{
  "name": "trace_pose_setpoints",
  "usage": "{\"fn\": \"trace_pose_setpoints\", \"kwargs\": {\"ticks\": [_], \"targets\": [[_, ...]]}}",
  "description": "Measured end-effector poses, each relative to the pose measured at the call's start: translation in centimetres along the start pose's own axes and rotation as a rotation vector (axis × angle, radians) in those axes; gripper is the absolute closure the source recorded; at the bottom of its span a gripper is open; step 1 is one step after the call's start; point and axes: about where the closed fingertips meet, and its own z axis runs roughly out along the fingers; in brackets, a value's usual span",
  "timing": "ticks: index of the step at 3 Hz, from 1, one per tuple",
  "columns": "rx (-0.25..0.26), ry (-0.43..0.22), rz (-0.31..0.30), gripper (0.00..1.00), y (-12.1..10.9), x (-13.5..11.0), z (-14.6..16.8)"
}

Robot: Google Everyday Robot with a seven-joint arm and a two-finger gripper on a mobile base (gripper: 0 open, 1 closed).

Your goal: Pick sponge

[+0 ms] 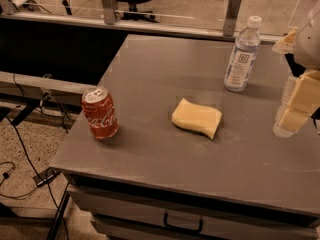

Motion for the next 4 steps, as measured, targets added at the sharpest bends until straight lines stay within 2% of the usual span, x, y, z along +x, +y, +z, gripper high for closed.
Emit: {"fn": "trace_pose_setpoints", "kwargs": {"ticks": [1, 2, 3, 4], "targets": [[0.000, 0.000, 0.000, 0.00, 0.0, 0.0, 0.0], [-0.021, -0.013, -0.040, 0.00, 0.1, -1.7, 1.2], [-0.066, -0.019, -0.117, 0.00, 0.4, -5.0, 4.2], [-0.110, -0.013, -0.163, 0.00, 0.9, -7.4, 7.8]]}}
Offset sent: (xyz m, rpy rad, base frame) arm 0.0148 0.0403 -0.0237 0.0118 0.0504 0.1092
